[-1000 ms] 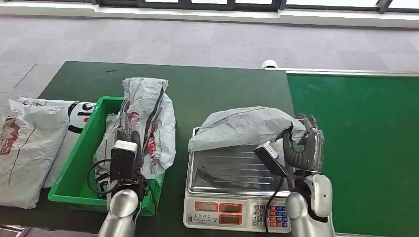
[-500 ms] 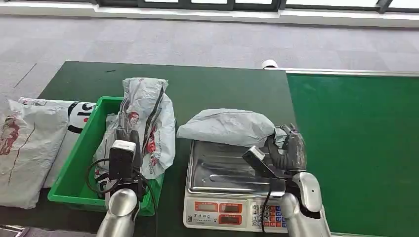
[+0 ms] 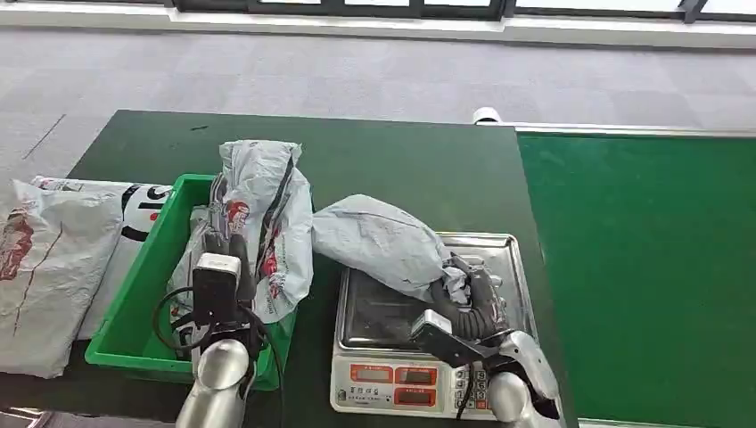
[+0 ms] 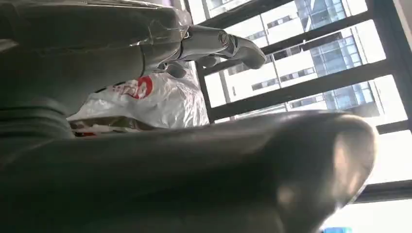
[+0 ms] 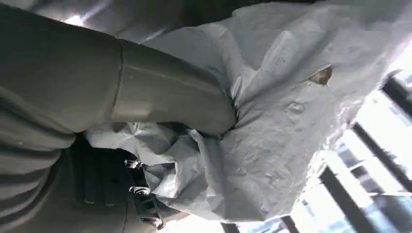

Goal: Moved the parcel from conveyor to table for the left to box.

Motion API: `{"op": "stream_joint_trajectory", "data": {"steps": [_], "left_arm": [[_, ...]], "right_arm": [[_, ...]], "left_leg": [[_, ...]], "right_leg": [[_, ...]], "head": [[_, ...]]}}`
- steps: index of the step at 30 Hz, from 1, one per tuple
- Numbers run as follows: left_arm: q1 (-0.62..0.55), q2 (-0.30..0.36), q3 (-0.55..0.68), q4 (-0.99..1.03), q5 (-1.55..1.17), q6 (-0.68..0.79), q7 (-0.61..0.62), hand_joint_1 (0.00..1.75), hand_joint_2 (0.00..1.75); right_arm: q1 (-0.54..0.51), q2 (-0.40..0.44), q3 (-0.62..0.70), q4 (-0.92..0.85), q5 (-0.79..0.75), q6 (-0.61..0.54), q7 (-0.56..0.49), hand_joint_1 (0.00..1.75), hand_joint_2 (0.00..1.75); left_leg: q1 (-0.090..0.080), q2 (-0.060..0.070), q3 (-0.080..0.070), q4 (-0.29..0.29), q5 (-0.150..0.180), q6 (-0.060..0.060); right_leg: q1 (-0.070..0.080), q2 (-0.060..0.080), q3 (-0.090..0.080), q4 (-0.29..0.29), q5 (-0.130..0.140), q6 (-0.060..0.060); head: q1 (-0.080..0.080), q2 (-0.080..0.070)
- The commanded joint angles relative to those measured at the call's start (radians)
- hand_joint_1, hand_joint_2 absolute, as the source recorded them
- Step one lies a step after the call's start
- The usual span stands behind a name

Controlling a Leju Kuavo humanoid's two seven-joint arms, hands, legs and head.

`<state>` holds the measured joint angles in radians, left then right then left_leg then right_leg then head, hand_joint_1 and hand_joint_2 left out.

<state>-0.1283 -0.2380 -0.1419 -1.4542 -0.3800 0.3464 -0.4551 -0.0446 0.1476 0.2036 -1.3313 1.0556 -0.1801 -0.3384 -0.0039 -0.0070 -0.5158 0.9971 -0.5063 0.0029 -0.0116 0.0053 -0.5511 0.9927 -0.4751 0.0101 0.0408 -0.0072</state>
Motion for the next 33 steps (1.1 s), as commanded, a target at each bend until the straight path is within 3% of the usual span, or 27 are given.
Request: {"op": "stream_joint_trajectory", "data": {"steps": [1, 7, 18, 19, 20, 33], "left_arm": [[-0.03, 0.019, -0.047, 0.028, 0.014, -0.005, 0.0, 0.0, 0.0], [-0.053, 0.018, -0.061, 0.041, 0.048, -0.039, -0.025, 0.0, 0.0], [-0.081, 0.016, -0.058, 0.074, 0.05, -0.041, -0.029, 0.0, 0.0], [-0.081, 0.017, -0.059, 0.076, 0.049, -0.043, -0.03, 0.0, 0.0], [-0.082, 0.018, -0.066, 0.078, 0.039, -0.044, -0.033, 0.0, 0.0], [-0.11, 0.02, -0.088, 0.105, 0.021, -0.071, -0.039, 0.0, 0.0]], "right_arm": [[0.019, -0.061, 0.106, -0.063, -0.016, 0.018, 0.001, 1.75, 1.75], [0.069, -0.085, 0.17, -0.147, -0.069, 0.045, -0.046, 1.75, 1.75], [0.088, -0.076, 0.277, -0.2, -0.034, 0.096, 0.022, 1.75, 1.75], [0.084, -0.076, 0.276, -0.196, -0.029, 0.107, 0.036, 1.41, 1.75], [0.084, -0.075, 0.274, -0.196, -0.028, 0.108, 0.038, 0.0, 1.75], [0.092, -0.082, 0.281, -0.191, -0.056, 0.155, 0.029, 0.0, 1.75]], "left_leg": [[0.001, 0.0, 0.0, -0.001, 0.001, -0.001], [0.001, -0.001, 0.001, -0.002, 0.001, -0.001], [0.001, 0.001, 0.001, -0.002, 0.0, -0.001], [0.0, 0.001, 0.0, -0.001, 0.0, -0.001], [0.001, 0.002, 0.001, -0.002, 0.001, -0.001], [0.001, 0.001, 0.002, -0.003, 0.001, -0.002]], "right_leg": [[0.001, -0.001, 0.0, -0.001, 0.001, 0.0], [0.001, -0.002, 0.002, -0.003, 0.001, -0.001], [0.001, -0.001, 0.001, -0.002, 0.001, -0.001], [0.0, 0.0, 0.0, -0.001, 0.001, 0.0], [0.001, 0.0, 0.0, -0.002, 0.001, -0.001], [0.001, 0.0, 0.002, -0.003, 0.001, -0.001]], "head": [[0.0, 0.0], [0.0, 0.0], [0.0, 0.0], [0.0, 0.0], [0.0, 0.0], [0.0, 0.0]]}}
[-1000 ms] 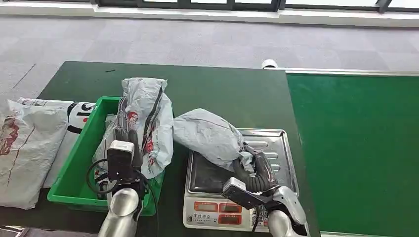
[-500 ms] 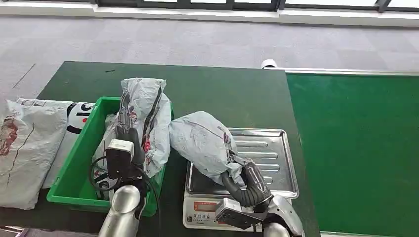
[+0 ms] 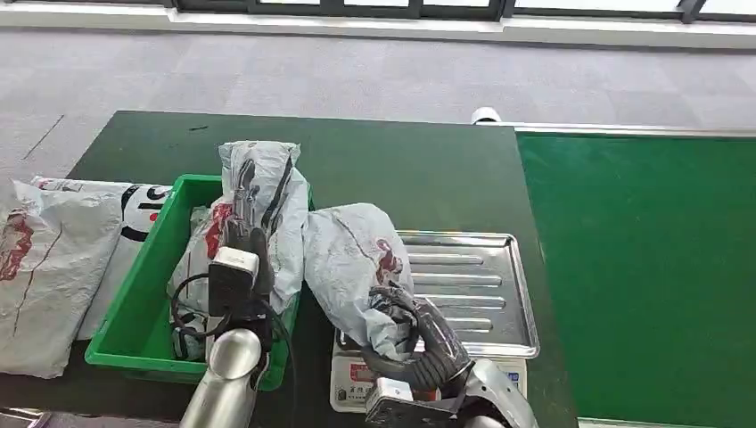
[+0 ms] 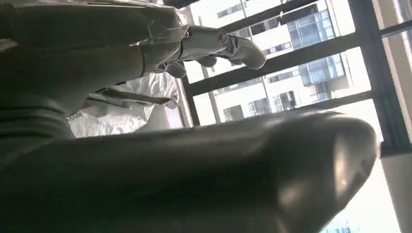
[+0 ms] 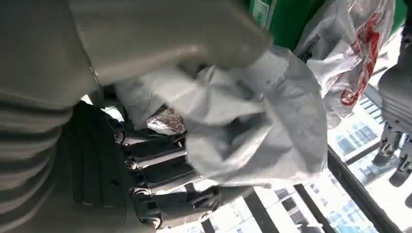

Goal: Moved the parcel from conveyor to table for the left to box.

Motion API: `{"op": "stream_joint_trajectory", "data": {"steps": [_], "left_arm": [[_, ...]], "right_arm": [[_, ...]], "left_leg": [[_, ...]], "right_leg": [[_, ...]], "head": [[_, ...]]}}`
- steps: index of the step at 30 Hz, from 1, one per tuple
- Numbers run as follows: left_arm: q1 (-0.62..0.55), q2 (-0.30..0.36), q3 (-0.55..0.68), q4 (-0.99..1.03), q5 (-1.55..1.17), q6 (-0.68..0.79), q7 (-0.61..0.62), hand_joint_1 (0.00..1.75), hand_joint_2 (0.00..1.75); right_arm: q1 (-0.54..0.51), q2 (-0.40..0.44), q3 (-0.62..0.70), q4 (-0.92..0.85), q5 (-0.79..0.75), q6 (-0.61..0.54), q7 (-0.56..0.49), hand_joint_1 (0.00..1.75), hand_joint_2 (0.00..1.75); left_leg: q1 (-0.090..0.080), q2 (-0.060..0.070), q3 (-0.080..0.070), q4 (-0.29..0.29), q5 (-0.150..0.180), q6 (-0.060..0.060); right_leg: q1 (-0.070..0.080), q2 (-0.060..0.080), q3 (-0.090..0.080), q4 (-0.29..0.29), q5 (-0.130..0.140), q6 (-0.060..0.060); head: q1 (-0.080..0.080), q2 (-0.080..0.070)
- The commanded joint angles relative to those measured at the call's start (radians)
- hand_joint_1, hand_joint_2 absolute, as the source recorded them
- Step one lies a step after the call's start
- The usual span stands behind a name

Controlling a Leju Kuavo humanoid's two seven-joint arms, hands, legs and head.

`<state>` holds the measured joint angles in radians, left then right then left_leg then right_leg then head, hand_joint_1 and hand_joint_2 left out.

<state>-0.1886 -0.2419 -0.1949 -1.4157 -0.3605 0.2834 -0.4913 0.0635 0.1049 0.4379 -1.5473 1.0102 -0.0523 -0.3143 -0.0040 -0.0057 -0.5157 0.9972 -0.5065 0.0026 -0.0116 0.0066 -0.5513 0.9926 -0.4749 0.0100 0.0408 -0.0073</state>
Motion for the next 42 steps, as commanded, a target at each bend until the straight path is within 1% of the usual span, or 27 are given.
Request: {"op": "stream_joint_trajectory", "data": {"steps": [1, 10, 21, 22, 24, 35, 37, 39, 40, 42], "left_arm": [[-0.05, 0.024, -0.035, 0.067, 0.001, -0.008, -0.002, 0.0, 0.0], [-0.037, 0.028, -0.038, 0.059, 0.001, -0.005, -0.002, 0.0, 0.0], [-0.037, 0.029, -0.038, 0.062, 0.001, -0.005, -0.002, 0.0, 0.0], [-0.037, 0.029, -0.038, 0.062, 0.001, -0.005, -0.002, 0.0, 0.0], [-0.037, 0.029, -0.038, 0.062, 0.001, -0.005, -0.002, 0.0, 0.0], [-0.036, 0.033, -0.039, 0.065, 0.001, -0.004, -0.002, 0.0, 0.0], [-0.038, 0.034, -0.051, 0.062, 0.002, -0.012, -0.029, 0.0, 0.0], [-0.074, 0.04, -0.116, 0.084, -0.135, 0.008, -0.018, 0.0, 0.0], [-0.105, 0.049, -0.166, 0.118, -0.229, -0.019, 0.017, 0.0, 1.75], [-0.16, 0.031, -0.26, 0.224, -0.409, -0.052, 0.071, 0.0, 1.75]], "right_arm": [[-0.016, -0.039, 0.047, 0.025, -0.011, 0.027, 0.005, 0.0, 1.75], [-0.011, -0.057, 0.04, 0.023, -0.04, 0.038, -0.013, 0.0, 1.75], [-0.017, -0.057, 0.039, 0.034, -0.044, 0.042, -0.016, 0.0, 1.75], [-0.017, -0.057, 0.039, 0.034, -0.044, 0.042, -0.016, 0.0, 1.75], [-0.017, -0.057, 0.039, 0.034, -0.044, 0.042, -0.016, 0.0, 1.75], [-0.025, -0.048, 0.031, 0.035, -0.054, 0.046, -0.017, 0.0, 1.75], [-0.022, -0.038, 0.022, 0.025, -0.051, 0.044, -0.016, 0.0, 1.75], [-0.025, -0.032, 0.004, 0.01, -0.057, 0.042, -0.021, 0.0, 1.75], [-0.031, -0.032, -0.004, 0.008, -0.06, 0.042, -0.025, 0.0, 1.75], [-0.045, -0.041, -0.02, 0.012, -0.078, 0.046, -0.044, 0.0, 1.75]], "left_leg": [[0.001, -0.001, 0.002, -0.004, 0.001, -0.001], [0.0, -0.001, 0.001, -0.002, 0.001, -0.001], [0.0, 0.0, 0.001, -0.002, 0.001, -0.001], [0.001, 0.001, 0.003, -0.006, 0.002, -0.002], [0.0, 0.0, 0.001, -0.001, 0.0, -0.001], [0.001, 0.0, 0.001, -0.002, 0.001, -0.001], [0.0, 0.0, 0.001, -0.001, 0.0, -0.001], [0.001, 0.0, 0.003, -0.004, 0.002, -0.002], [0.0, -0.001, 0.0, -0.001, 0.001, -0.001], [0.001, -0.005, -0.001, 0.0, 0.001, -0.001]], "right_leg": [[0.001, -0.002, 0.003, -0.004, 0.001, -0.001], [0.0, -0.001, 0.001, -0.002, 0.0, 0.0], [0.0, 0.0, 0.001, -0.001, 0.0, 0.0], [0.001, -0.001, 0.004, -0.006, 0.002, -0.001], [0.0, -0.001, 0.001, -0.001, 0.0, 0.0], [0.001, -0.001, 0.002, -0.002, 0.001, 0.0], [0.0, 0.0, 0.001, -0.001, 0.0, 0.0], [0.001, -0.001, 0.003, -0.005, 0.002, -0.001], [0.0, -0.002, 0.0, -0.001, 0.0, 0.0], [0.001, -0.006, 0.001, -0.001, 0.0, 0.0]], "head": [[0.0, 0.0], [0.0, 0.0], [0.0, 0.0], [0.0, 0.0], [0.0, 0.0], [0.0, 0.0], [0.0, 0.0], [0.0, 0.0], [0.0, 0.0], [0.0, 0.0]]}}
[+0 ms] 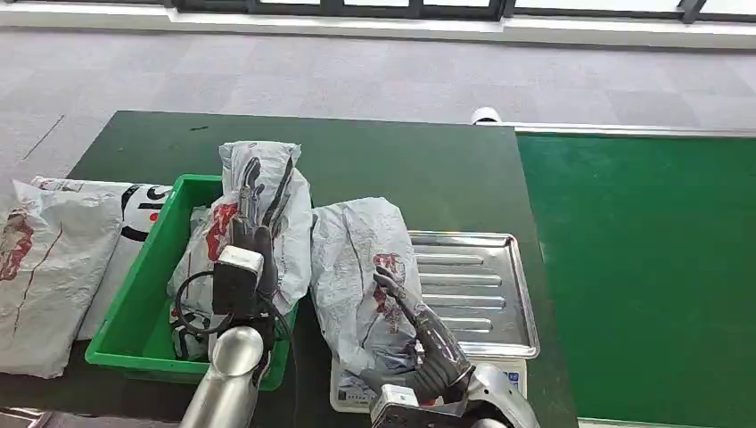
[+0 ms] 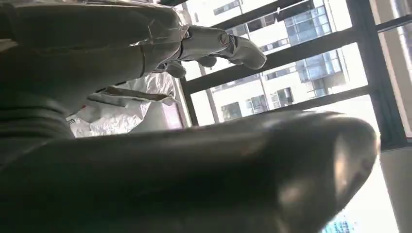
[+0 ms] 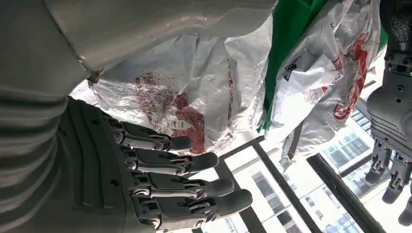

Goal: Moved the parcel from conveyor to table for the left to box.

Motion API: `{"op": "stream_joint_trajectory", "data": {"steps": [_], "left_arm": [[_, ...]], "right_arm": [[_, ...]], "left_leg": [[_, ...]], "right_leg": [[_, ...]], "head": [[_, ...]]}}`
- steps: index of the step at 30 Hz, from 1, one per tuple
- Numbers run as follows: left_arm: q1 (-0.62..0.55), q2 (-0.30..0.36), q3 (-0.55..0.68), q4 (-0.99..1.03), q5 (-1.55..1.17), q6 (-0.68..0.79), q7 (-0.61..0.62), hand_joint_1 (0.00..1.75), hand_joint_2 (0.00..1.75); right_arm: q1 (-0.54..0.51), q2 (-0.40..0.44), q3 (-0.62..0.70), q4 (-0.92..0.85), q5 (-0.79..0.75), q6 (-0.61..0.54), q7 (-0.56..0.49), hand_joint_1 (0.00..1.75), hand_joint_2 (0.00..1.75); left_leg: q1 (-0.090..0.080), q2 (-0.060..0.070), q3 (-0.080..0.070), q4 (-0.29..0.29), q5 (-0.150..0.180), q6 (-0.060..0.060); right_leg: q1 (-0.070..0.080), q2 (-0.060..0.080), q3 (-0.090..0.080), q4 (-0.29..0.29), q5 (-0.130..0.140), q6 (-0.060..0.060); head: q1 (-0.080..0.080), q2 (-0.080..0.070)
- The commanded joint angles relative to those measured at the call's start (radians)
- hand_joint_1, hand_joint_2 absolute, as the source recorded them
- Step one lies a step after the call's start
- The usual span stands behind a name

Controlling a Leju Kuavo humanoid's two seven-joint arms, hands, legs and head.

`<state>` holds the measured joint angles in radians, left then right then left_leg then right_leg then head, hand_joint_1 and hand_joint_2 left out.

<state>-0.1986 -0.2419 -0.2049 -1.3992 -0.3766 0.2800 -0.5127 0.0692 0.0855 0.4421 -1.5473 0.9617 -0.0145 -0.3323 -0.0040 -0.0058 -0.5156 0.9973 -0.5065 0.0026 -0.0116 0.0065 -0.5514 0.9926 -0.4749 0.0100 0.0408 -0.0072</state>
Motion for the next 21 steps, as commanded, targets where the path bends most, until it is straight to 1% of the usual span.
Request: {"op": "stream_joint_trajectory", "data": {"steps": [1, 2, 3, 5, 9, 14, 18, 21], "left_arm": [[-0.164, 0.018, -0.282, 0.259, -0.459, -0.048, 0.106, 0.0, 1.75], [-0.181, 0.02, -0.357, 0.33, -0.536, -0.136, 0.136, 0.0, 1.75], [-0.162, 0.013, -0.386, 0.35, -0.581, -0.126, 0.147, 0.0, 1.75], [-0.147, 0.009, -0.408, 0.4, -0.591, -0.087, 0.142, 0.0, 1.75], [-0.15, 0.021, -0.403, 0.392, -0.587, -0.085, 0.139, 0.0, 1.75], [-0.151, 0.027, -0.401, 0.381, -0.582, -0.104, 0.14, 0.0, 1.75], [-0.179, 0.023, -0.394, 0.443, -0.541, -0.128, 0.099, 0.0, 1.75], [-0.215, 0.005, -0.386, 0.496, -0.52, -0.123, 0.079, 0.0, 1.75]], "right_arm": [[-0.055, -0.025, -0.033, 0.015, -0.036, 0.008, -0.032, 0.0, 1.75], [-0.074, -0.027, -0.037, 0.019, -0.05, -0.001, -0.061, 0.0, 1.75], [-0.1, -0.026, -0.044, 0.027, -0.06, 0.001, -0.066, 0.0, 1.75], [-0.113, -0.023, -0.059, 0.023, -0.078, 0.013, -0.068, 0.0, 1.75], [-0.105, -0.023, -0.057, 0.02, -0.077, 0.01, -0.067, 0.0, 1.75], [-0.097, -0.025, -0.058, 0.015, -0.082, 0.005, -0.069, 0.0, 1.75], [-0.05, -0.036, -0.099, -0.041, -0.136, -0.061, -0.095, 0.0, 1.75], [-0.023, -0.024, -0.164, -0.117, -0.236, -0.12, -0.12, 0.0, 1.75]], "left_leg": [[0.0, -0.006, -0.001, 0.0, 0.001, 0.0], [0.001, -0.008, -0.001, -0.001, 0.003, -0.001], [0.0, -0.007, 0.0, -0.001, 0.002, 0.0], [0.0, -0.004, 0.002, -0.003, 0.003, 0.0], [-0.001, 0.0, 0.002, -0.002, 0.001, 0.0], [-0.001, 0.001, 0.003, -0.004, 0.001, -0.001], [-0.001, 0.0, 0.002, -0.002, 0.001, 0.0], [0.0, -0.001, 0.002, -0.003, 0.002, -0.001]], "right_leg": [[0.0, -0.006, 0.001, -0.001, 0.0, 0.0], [0.001, -0.008, 0.002, -0.003, 0.001, 0.0], [0.0, -0.008, 0.003, -0.003, 0.0, 0.0], [0.0, -0.005, 0.004, -0.004, 0.002, 0.001], [-0.001, -0.001, 0.002, -0.003, 0.002, 0.001], [-0.001, 0.001, 0.003, -0.004, 0.002, 0.0], [-0.001, -0.001, 0.002, -0.002, 0.001, 0.0], [0.0, -0.002, 0.003, -0.004, 0.002, 0.0]], "head": [[0.0, 0.0], [0.0, 0.0], [0.0, 0.0], [0.0, 0.0], [0.0, 0.0], [0.0, 0.0], [0.0, 0.0], [0.0, 0.0]]}}
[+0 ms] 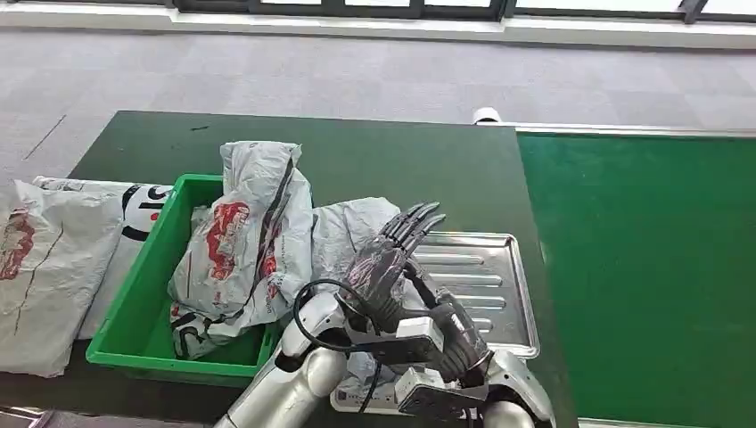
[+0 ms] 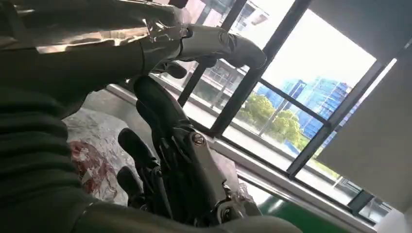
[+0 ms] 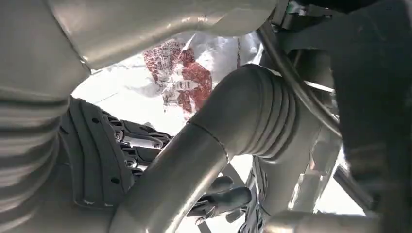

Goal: Moved the parcel from conveyor to table for the left to box.

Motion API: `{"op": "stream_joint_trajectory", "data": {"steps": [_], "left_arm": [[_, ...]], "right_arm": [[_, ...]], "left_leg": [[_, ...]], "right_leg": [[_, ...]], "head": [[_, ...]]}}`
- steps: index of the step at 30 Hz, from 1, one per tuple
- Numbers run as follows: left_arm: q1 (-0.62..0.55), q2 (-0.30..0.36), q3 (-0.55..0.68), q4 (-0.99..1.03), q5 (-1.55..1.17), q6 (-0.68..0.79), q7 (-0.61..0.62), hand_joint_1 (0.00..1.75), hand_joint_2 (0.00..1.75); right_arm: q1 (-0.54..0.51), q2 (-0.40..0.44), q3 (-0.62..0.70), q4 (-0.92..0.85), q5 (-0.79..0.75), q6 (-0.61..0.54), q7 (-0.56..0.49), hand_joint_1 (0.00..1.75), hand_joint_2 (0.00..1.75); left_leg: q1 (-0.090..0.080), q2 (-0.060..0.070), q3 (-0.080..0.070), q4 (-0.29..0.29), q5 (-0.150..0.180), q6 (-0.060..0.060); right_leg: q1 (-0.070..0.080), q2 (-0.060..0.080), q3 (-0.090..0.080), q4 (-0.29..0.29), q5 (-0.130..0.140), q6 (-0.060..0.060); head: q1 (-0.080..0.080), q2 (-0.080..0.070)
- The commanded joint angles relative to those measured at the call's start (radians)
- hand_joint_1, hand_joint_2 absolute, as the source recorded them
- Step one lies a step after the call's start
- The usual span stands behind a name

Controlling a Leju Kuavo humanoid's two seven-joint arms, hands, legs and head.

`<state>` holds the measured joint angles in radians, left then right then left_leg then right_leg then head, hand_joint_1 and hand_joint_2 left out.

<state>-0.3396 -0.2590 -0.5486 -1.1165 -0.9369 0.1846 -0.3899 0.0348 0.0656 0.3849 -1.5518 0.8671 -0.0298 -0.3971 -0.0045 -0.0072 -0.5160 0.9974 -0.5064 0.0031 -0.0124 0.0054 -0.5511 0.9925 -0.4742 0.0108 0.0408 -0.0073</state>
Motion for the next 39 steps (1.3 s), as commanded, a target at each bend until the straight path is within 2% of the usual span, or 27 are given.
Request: {"op": "stream_joint_trajectory", "data": {"steps": [1, 5, 13, 15, 17, 19, 20, 26, 29, 30, 39], "left_arm": [[-0.079, 0.02, -0.042, 0.217, 0.043, -0.027, -0.046, 0.0, 1.75], [-0.088, 0.021, -0.046, 0.233, 0.048, -0.032, -0.047, 0.0, 1.75], [-0.131, 0.018, -0.049, 0.325, 0.081, -0.01, -0.077, 0.0, 1.75], [-0.128, 0.016, -0.042, 0.327, 0.084, 0.0, -0.067, 0.0, 1.75], [-0.13, 0.007, -0.037, 0.328, 0.086, -0.001, -0.065, 0.0, 1.75], [-0.127, -0.001, -0.035, 0.319, 0.083, 0.002, -0.061, 0.0, 1.75], [-0.119, -0.003, -0.035, 0.308, 0.077, 0.006, -0.052, 0.0, 1.75], [-0.07, 0.013, -0.03, 0.264, 0.026, 0.017, 0.024, 0.0, 1.75], [-0.087, 0.008, -0.019, 0.31, -0.059, 0.033, 0.111, 0.0, 1.75], [-0.102, 0.004, -0.008, 0.334, -0.074, 0.036, 0.13, 0.0, 1.75], [-0.122, 0.003, 0.005, 0.356, -0.077, 0.032, 0.137, 0.0, 1.75]], "right_arm": [[0.017, -0.002, -0.122, -0.133, -0.163, -0.116, -0.061, 0.0, 1.75], [0.052, -0.009, -0.153, -0.173, -0.227, -0.127, -0.092, 0.0, 1.75], [0.056, -0.006, -0.162, -0.176, -0.271, -0.177, -0.154, 0.0, 1.75], [0.089, 0.013, -0.178, -0.237, -0.264, -0.271, -0.2, 0.0, 1.75], [0.156, 0.051, -0.213, -0.364, -0.32, -0.469, -0.295, 0.0, 1.75], [0.192, 0.044, -0.208, -0.443, -0.336, -0.639, -0.301, 0.0, 1.75], [0.198, 0.04, -0.211, -0.489, -0.368, -0.668, -0.301, 0.0, 1.75], [0.156, 0.046, -0.207, -0.475, -0.358, -0.668, -0.301, 0.0, 1.75], [0.116, 0.045, -0.199, -0.464, -0.355, -0.668, -0.301, 0.0, 1.75], [0.106, 0.046, -0.196, -0.468, -0.351, -0.668, -0.301, 0.0, 1.75], [0.099, 0.052, -0.196, -0.466, -0.342, -0.668, -0.301, 0.0, 1.75]], "left_leg": [[0.0, 0.0, 0.001, -0.002, 0.001, -0.001], [0.0, 0.001, 0.002, -0.002, 0.001, -0.001], [-0.001, 0.001, 0.002, -0.002, 0.0, 0.0], [-0.002, 0.001, 0.001, -0.001, 0.0, 0.0], [-0.001, 0.0, 0.0, -0.001, 0.0, -0.001], [-0.002, -0.002, 0.0, -0.001, 0.0, 0.0], [-0.001, -0.002, 0.001, -0.002, 0.0, -0.001], [-0.001, 0.001, 0.001, -0.003, 0.0, 0.0], [0.0, 0.007, 0.003, -0.004, 0.0, -0.001], [0.0, 0.004, 0.001, -0.002, 0.0, -0.001], [0.0, 0.003, 0.002, -0.002, 0.0, 0.0]], "right_leg": [[0.0, -0.001, 0.001, -0.001, 0.001, 0.0], [0.0, 0.0, 0.002, -0.002, 0.001, 0.0], [-0.001, 0.0, 0.001, -0.001, 0.001, 0.0], [-0.002, 0.0, 0.001, -0.001, 0.0, 0.0], [-0.001, -0.001, 0.0, -0.001, 0.0, -0.001], [-0.002, -0.003, 0.0, 0.0, -0.001, -0.001], [-0.001, -0.002, 0.001, -0.001, -0.001, -0.001], [-0.001, 0.0, 0.001, -0.002, 0.0, 0.0], [0.0, 0.005, 0.001, -0.004, 0.002, -0.001], [-0.001, 0.003, 0.0, -0.002, 0.001, -0.001], [-0.001, 0.002, 0.001, -0.001, 0.001, -0.001]], "head": [[0.0, 0.0], [0.001, 0.0], [-0.001, 0.0], [-0.001, 0.0], [-0.001, 0.0], [-0.001, 0.0], [-0.001, 0.0], [-0.001, 0.0], [-0.002, 0.0], [-0.001, 0.0], [-0.002, 0.0]]}}
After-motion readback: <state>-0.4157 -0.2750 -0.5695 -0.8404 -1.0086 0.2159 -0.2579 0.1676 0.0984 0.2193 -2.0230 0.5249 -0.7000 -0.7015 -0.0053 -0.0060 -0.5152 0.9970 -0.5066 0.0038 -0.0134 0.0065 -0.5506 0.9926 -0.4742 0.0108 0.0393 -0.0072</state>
